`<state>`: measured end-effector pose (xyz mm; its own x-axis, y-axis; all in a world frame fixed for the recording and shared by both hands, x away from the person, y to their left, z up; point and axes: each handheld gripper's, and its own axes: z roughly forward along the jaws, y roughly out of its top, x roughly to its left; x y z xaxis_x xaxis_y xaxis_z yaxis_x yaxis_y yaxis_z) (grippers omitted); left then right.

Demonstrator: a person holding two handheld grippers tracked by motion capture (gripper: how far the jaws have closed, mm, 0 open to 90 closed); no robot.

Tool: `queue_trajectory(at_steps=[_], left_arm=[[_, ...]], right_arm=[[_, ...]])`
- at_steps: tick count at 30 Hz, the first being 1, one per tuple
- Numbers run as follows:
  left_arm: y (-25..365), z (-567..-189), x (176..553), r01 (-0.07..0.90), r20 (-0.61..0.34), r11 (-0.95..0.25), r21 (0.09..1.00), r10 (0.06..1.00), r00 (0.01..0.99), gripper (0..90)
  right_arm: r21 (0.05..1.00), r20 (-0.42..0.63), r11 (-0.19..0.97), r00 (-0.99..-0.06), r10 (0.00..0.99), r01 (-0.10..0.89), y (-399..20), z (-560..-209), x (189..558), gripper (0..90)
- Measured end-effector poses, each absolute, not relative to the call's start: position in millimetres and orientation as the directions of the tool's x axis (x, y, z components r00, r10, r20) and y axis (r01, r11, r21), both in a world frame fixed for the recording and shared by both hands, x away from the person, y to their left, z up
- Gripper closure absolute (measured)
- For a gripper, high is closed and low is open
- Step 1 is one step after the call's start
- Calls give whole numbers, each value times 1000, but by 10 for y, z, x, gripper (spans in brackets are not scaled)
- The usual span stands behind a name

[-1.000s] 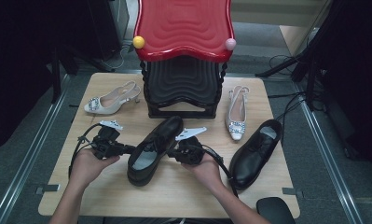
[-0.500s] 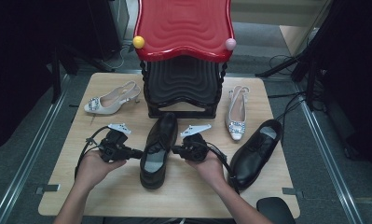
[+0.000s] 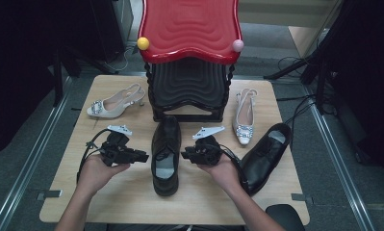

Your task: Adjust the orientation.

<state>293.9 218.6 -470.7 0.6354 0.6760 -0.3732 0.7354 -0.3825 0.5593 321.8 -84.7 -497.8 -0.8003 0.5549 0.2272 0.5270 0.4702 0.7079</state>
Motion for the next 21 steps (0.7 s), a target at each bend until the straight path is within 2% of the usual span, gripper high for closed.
queue_trajectory(at_steps=[3, 5, 6, 7, 21], left_arm=[[2197, -4687, 2965, 744, -366, -367, 558, 696, 617, 554], [2203, -4680, 2979, 745, -362, -367, 557, 700, 616, 497], [2205, -4671, 2995, 747, -367, -361, 559, 700, 613, 497], [2210, -4658, 3016, 752, -371, -360, 553, 701, 609, 450], [2164, -4647, 3188, 754, -380, -365, 546, 695, 611, 390]], right_arm=[[711, 235, 467, -804, 546, 525, -944, -4930, 3188, 599], [712, 234, 466, -803, 548, 525, -979, -4920, 3179, 575], [711, 236, 462, -799, 553, 530, -1014, -4909, 3168, 554], [712, 241, 454, -794, 558, 535, -1099, -4886, 3156, 540], [730, 241, 409, -765, 597, 549, -1457, -4796, 2983, 584]])
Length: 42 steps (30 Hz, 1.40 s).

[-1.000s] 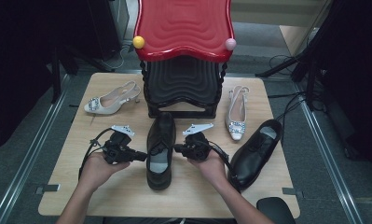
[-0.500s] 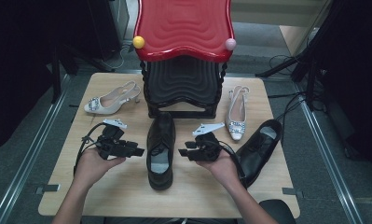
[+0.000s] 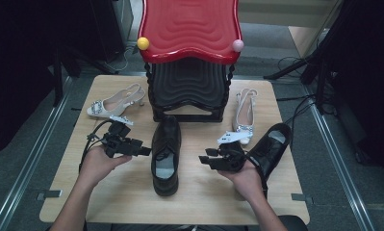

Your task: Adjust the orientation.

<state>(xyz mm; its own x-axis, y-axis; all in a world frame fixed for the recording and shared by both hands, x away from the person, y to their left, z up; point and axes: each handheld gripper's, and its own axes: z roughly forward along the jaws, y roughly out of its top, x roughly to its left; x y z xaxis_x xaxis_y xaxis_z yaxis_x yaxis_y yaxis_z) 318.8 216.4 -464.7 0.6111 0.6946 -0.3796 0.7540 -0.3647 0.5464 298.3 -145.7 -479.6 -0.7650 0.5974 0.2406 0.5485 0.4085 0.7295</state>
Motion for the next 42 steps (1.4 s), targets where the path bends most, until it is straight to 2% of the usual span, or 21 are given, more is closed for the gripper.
queue_trajectory(at_steps=[7, 24, 35, 42], left_arm=[[2122, -4668, 3290, 761, -394, -375, 529, 686, 611, 382], [2156, -4676, 3370, 778, -419, -361, 514, 685, 596, 385], [2173, -4605, 3368, 751, -400, -353, 558, 679, 616, 385], [2166, -4613, 3403, 752, -399, -358, 553, 679, 616, 385]], right_arm=[[717, 228, 402, -738, 636, 569, -1631, -4791, 2907, 587], [712, 206, 364, -674, 709, 600, -2191, -4752, 2713, 753], [706, 188, 355, -645, 740, 612, -2504, -4760, 2572, 893], [697, 177, 340, -611, 772, 632, -2756, -4764, 2446, 900]])
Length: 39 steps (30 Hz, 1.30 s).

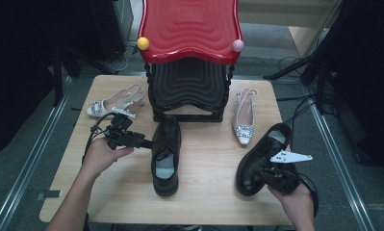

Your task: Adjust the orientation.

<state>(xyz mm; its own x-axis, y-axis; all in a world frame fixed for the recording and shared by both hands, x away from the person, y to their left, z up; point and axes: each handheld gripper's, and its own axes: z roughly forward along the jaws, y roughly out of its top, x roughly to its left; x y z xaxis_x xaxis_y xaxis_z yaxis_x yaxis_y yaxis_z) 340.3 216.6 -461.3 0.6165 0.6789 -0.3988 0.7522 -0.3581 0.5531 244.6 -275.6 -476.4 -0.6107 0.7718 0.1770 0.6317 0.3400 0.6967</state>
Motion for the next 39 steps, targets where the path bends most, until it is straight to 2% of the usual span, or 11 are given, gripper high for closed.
queue_trajectory(at_steps=[13, 23, 39], left_arm=[[2168, -4595, 3415, 745, -392, -356, 565, 678, 621, 384], [2185, -4609, 3394, 747, -387, -354, 563, 686, 617, 384], [2243, -4638, 3287, 748, -373, -345, 567, 702, 607, 379]], right_arm=[[645, 148, 342, -551, 821, 684, -3147, -4885, 2281, 900], [622, 151, 365, -564, 812, 693, -3105, -4951, 2350, 900], [631, 171, 395, -616, 769, 668, -2784, -4972, 2561, 900]])
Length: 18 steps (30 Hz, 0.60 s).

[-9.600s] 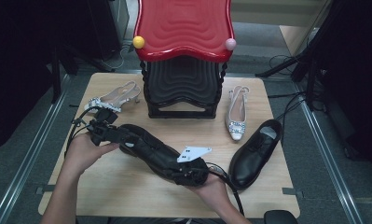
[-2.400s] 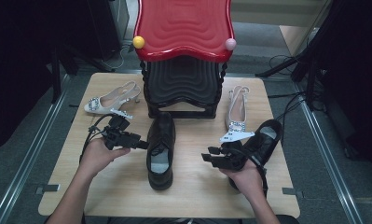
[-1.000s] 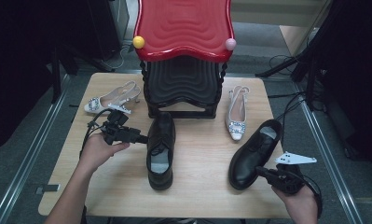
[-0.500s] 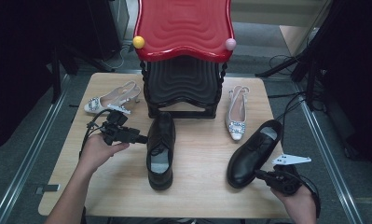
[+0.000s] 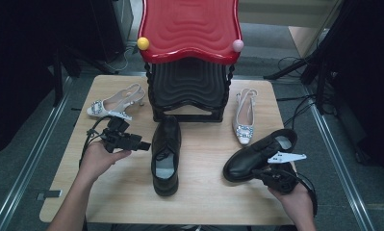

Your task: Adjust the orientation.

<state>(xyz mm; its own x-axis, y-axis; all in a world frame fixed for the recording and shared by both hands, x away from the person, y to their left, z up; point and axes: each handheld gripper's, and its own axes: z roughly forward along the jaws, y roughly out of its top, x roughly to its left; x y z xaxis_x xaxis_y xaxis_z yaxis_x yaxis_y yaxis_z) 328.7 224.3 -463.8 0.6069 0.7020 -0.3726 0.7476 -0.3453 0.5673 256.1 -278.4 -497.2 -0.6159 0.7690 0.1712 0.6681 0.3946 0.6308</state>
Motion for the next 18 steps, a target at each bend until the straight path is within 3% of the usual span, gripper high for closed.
queue_trajectory(at_steps=[18], left_arm=[[2366, -4682, 3121, 760, -365, -323, 564, 728, 580, 371]], right_arm=[[641, 215, 414, -669, 712, 646, -2565, -4956, 2775, 900]])
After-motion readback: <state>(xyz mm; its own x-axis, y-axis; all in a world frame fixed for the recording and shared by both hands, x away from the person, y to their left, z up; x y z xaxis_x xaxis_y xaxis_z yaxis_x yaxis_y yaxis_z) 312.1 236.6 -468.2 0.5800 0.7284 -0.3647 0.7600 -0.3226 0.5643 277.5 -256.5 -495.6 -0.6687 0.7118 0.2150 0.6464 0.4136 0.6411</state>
